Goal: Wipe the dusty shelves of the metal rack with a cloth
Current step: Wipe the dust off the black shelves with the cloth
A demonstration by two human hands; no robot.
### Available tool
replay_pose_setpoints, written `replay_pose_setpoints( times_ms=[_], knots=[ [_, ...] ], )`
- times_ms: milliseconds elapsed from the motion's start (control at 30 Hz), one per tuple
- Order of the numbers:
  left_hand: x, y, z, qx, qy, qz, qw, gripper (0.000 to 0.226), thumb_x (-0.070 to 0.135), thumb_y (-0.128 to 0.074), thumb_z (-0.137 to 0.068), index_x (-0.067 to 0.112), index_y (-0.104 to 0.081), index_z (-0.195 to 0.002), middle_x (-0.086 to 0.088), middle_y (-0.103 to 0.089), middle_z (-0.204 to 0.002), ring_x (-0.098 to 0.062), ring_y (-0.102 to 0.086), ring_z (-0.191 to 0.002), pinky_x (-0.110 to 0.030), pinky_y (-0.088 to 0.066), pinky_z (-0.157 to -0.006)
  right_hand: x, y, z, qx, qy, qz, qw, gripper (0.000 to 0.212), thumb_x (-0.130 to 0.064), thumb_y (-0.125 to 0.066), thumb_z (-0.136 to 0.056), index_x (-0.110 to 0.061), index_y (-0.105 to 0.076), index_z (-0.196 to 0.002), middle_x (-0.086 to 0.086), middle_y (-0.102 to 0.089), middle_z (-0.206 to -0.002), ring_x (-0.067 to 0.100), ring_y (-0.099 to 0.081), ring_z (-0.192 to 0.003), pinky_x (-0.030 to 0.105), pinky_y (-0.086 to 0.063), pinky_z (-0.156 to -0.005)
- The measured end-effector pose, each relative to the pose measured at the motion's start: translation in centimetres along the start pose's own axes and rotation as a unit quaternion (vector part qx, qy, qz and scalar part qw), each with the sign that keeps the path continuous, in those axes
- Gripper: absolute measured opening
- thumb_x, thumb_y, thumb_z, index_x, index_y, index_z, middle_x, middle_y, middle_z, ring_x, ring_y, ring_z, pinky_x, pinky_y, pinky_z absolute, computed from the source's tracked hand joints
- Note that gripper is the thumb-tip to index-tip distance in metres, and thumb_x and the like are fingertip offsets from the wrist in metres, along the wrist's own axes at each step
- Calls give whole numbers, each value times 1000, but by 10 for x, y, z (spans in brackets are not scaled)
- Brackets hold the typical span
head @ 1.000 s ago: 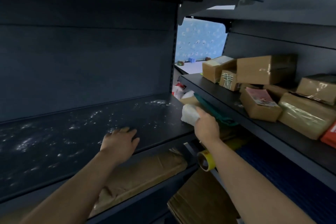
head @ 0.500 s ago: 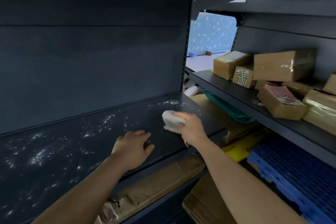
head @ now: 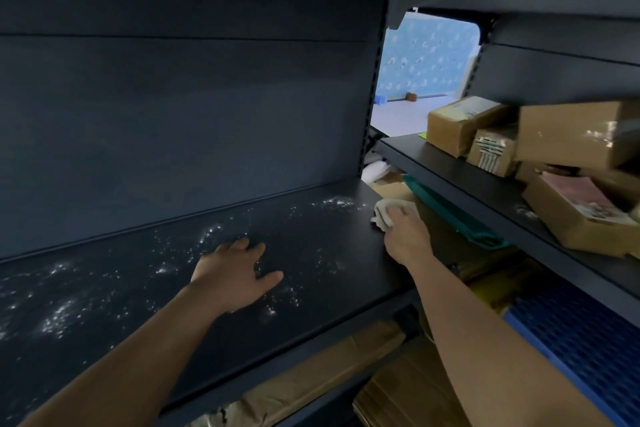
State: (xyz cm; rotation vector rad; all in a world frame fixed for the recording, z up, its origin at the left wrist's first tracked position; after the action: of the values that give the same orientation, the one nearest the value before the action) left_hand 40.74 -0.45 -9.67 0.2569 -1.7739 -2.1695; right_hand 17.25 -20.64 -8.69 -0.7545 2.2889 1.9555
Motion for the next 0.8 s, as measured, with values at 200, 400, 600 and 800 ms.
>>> replay_pose_setpoints(
  times_ms=[200, 400, 600, 800],
  knots=[
    [-6, 2, -1, 12, 6, 14, 1000, 80, 77, -35, -81, 38, -20, -149, 8, -16, -159, -18, -22, -144, -37, -30, -113, -74, -38, -14, -73, 88, -53, 992, 55, -7, -50, -88, -26, -41, -139, 9, -44, -140, 29, -45, -124, 36, -40, -104],
    [-11, -1, -2, 2, 11, 26, 1000, 79, 76, -38, -81, 40, -19, -149, 11, -13, -160, -15, -17, -146, -38, -26, -116, -125, -25, 7, -61, 187, -213, 957, 50, 2, -43, -88, -20, -54, -132, 6, -56, -133, 20, -51, -121, 15, -32, -97],
    [-47, 12, -7, 5, 76, 4, 997, 95, 79, -44, -76, 30, -14, -152, 3, -8, -162, -21, -18, -146, -42, -24, -117, -21, -13, -61, 10, 24, -192, 981, 51, 0, -47, -88, -22, -48, -134, 10, -52, -129, 27, -53, -109, 36, -45, -90],
    [-55, 0, -6, -40, 102, 23, 994, 110, 92, -29, -61, 32, -13, -152, 4, -4, -162, -22, -18, -146, -40, -26, -116, -48, -50, -91, -53, 61, 38, 996, 44, -28, -46, -91, -20, -38, -134, 9, -35, -143, 28, -30, -134, 44, -30, -105]
  ],
)
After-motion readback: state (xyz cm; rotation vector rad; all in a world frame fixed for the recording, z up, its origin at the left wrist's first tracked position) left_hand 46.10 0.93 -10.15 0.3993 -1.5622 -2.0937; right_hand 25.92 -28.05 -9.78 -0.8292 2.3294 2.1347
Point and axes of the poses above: each hand's wrist, its own z-axis away from the middle knuckle, its own y-axis out of the back of the hand, x = y × z, the point moved 10 cm from there along -z, towards the middle knuckle
